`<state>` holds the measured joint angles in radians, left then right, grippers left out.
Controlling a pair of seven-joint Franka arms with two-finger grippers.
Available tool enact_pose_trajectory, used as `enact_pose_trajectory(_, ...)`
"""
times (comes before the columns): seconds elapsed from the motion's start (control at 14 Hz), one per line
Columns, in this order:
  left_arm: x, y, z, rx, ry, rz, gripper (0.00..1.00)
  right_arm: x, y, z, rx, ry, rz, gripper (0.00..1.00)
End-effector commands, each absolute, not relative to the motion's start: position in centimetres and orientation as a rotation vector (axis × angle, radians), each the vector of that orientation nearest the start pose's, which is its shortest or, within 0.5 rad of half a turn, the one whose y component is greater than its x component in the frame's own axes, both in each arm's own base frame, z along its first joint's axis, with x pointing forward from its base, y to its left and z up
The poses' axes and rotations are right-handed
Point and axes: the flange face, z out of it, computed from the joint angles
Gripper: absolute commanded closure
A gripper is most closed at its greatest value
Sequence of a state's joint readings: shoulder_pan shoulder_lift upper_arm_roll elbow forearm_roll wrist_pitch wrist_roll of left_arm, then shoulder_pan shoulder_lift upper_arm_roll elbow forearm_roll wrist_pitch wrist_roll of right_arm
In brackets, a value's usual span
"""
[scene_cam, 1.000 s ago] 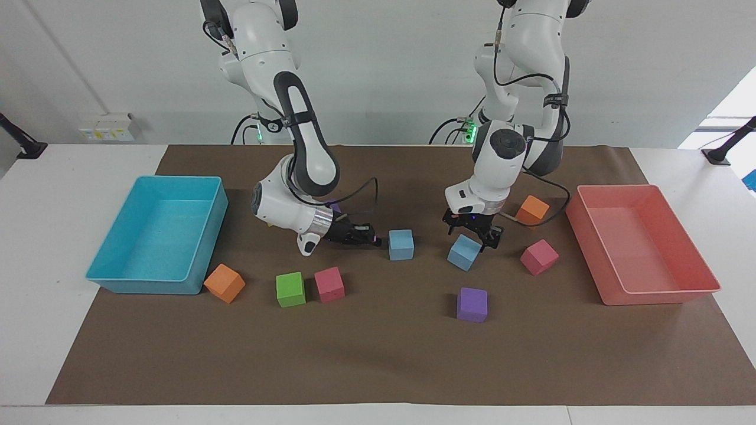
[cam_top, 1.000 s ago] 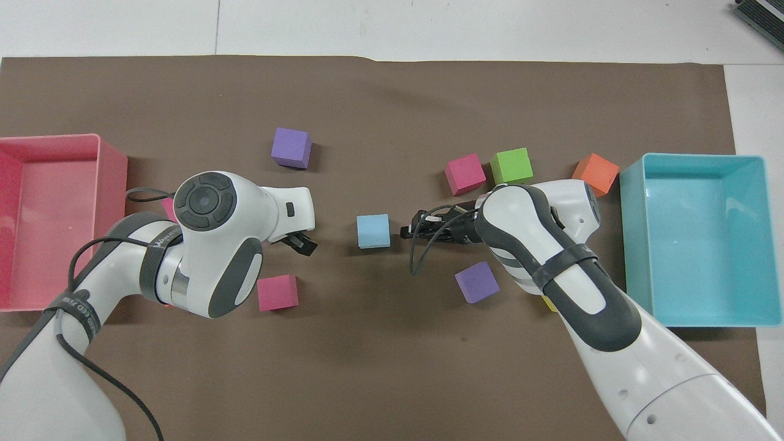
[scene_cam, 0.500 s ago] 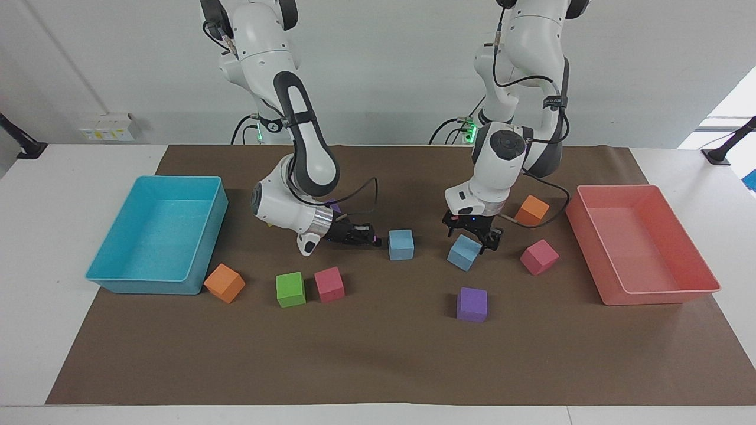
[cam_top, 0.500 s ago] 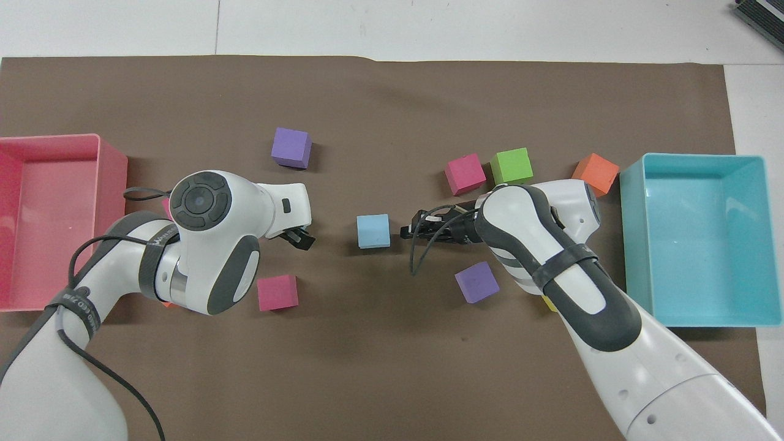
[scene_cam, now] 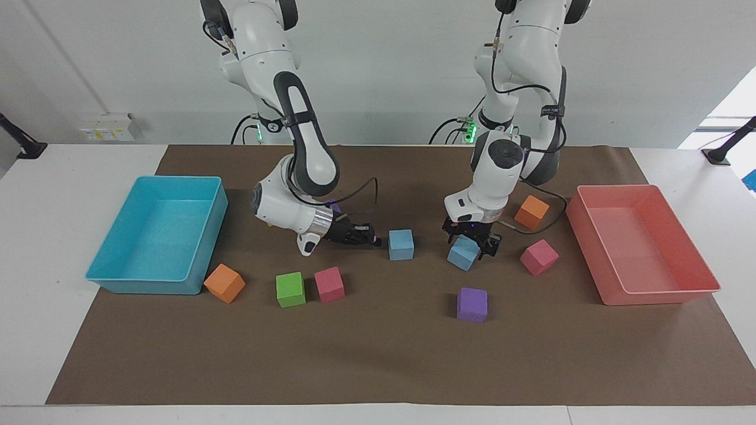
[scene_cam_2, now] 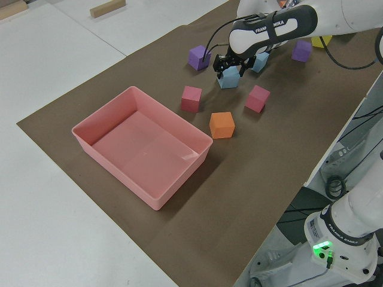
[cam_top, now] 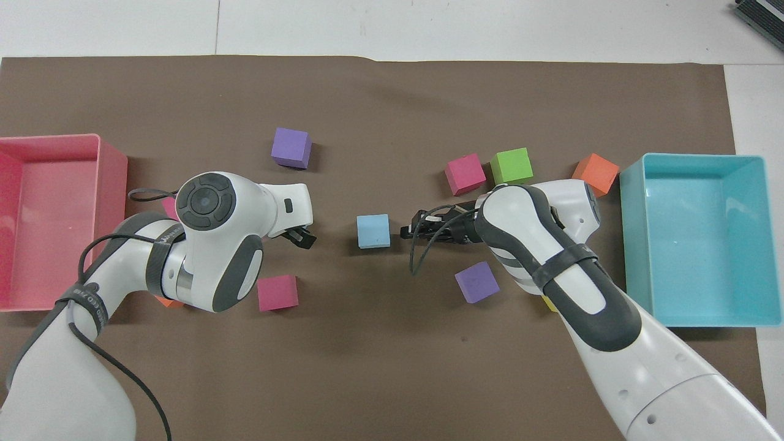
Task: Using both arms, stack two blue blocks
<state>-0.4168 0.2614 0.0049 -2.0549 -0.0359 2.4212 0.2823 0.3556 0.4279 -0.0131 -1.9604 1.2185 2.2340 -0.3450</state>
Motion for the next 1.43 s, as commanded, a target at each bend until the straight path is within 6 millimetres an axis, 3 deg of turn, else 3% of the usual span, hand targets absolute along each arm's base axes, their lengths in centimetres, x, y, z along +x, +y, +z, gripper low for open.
enact_pose_trajectory(0.0,54.8,-23.6,32.0,-2.983,1.051,-0.175,0.99,57.1,23.3,25.9,-2.232,0.230,0.165,1.00)
enact_pose_trajectory(0.43,55.4,-23.7,33.2,-2.990,1.032,-0.180,1.00,57.1,23.4,25.9,-2.234,0.230,0.165,1.00)
enact_pose_trajectory(0.57,56.0,-23.8,34.7,-3.012,0.975,-0.148,1.00,57.1,23.4,25.9,-2.235,0.228,0.164,1.00)
enact_pose_trajectory(0.71,56.7,-24.3,37.0,-3.070,0.796,-0.089,1.00,57.1,23.4,25.9,-2.235,0.228,0.164,1.00)
enact_pose_trajectory(1.07,57.0,-26.9,40.4,-3.150,0.472,-0.076,1.00,57.1,23.4,25.9,-2.235,0.228,0.164,1.00)
enact_pose_trajectory(1.21,55.9,-29.6,40.8,-3.168,0.403,-0.084,1.00,57.1,23.4,25.9,-2.236,0.227,0.164,1.00)
enact_pose_trajectory(1.36,55.5,-31.0,41.4,-3.184,0.362,-0.099,1.00,57.1,23.3,25.9,-2.235,0.227,0.165,1.00)
